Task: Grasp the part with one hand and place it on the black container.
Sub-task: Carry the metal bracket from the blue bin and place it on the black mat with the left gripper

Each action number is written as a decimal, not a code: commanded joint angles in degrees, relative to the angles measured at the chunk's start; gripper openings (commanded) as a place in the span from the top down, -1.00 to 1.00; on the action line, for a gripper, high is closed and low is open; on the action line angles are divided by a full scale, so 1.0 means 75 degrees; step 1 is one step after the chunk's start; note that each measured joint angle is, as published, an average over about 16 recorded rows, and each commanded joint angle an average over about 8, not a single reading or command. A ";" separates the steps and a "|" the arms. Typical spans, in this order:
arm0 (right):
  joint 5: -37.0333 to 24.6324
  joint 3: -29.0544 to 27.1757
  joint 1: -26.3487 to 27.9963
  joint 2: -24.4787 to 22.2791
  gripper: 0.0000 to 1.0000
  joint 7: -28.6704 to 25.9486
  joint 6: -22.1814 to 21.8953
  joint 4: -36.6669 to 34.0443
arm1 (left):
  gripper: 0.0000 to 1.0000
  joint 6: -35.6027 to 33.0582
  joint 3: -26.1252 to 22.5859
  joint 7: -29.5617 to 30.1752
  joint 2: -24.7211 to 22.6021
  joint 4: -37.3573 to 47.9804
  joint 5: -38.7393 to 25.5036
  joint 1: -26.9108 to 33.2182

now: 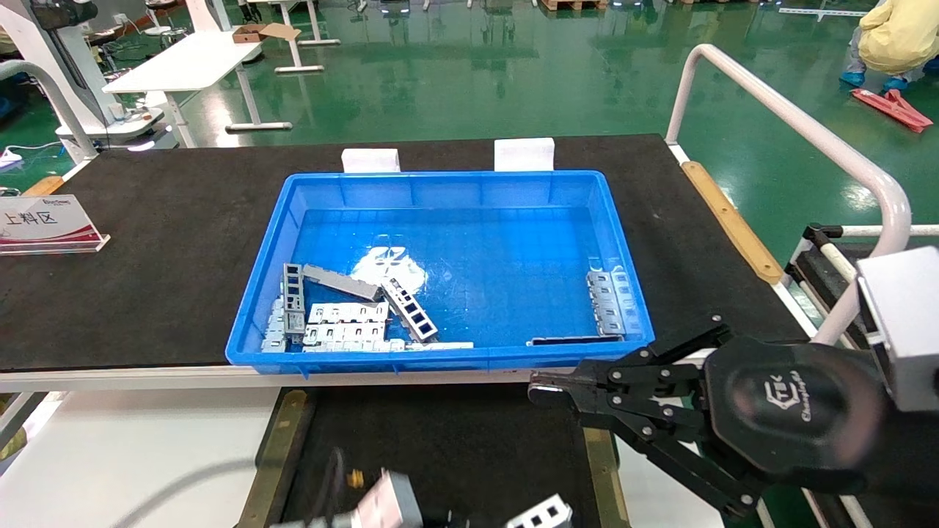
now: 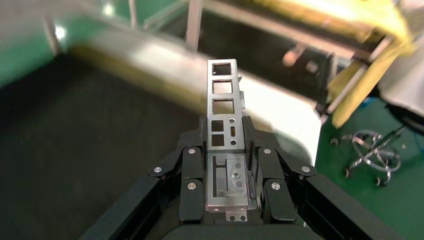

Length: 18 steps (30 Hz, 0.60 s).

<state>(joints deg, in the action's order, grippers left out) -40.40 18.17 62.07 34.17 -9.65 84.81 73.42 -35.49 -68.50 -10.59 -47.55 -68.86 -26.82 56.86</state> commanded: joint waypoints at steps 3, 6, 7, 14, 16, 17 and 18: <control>0.0001 0.0001 0.0000 0.0000 1.00 0.0001 0.0000 0.0000 | 1.00 0.1037 -0.0018 0.0073 -0.0183 -0.0162 0.0141 -0.0619; 0.0001 0.0002 0.0000 -0.0001 1.00 0.0001 -0.0001 0.0000 | 1.00 0.1868 0.0226 0.0208 -0.0573 -0.0093 0.0491 -0.0964; 0.0001 0.0002 0.0001 -0.0001 1.00 0.0001 -0.0001 0.0000 | 1.00 0.2132 0.0325 0.0242 -0.0714 -0.0068 0.0603 -0.1063; 0.0003 0.0004 0.0001 -0.0002 1.00 0.0002 -0.0002 0.0000 | 1.00 0.3591 0.1024 0.0476 -0.1653 0.0141 0.1225 -0.1556; 0.0003 0.0005 0.0001 -0.0002 1.00 0.0002 -0.0002 0.0000 | 1.00 0.3926 0.1203 0.0543 -0.1903 0.0231 0.1345 -0.1636; 0.0003 0.0005 0.0001 -0.0002 1.00 0.0002 -0.0002 0.0000 | 1.00 0.4086 0.1289 0.0570 -0.2027 0.0281 0.1391 -0.1668; 0.0004 0.0005 0.0001 -0.0002 1.00 0.0003 -0.0002 0.0000 | 1.00 0.4233 0.1372 0.0596 -0.2149 0.0332 0.1433 -0.1696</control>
<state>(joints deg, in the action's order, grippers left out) -40.38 18.20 62.08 34.15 -9.63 84.80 73.42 -4.21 -58.25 -6.25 -63.65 -66.23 -16.43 44.34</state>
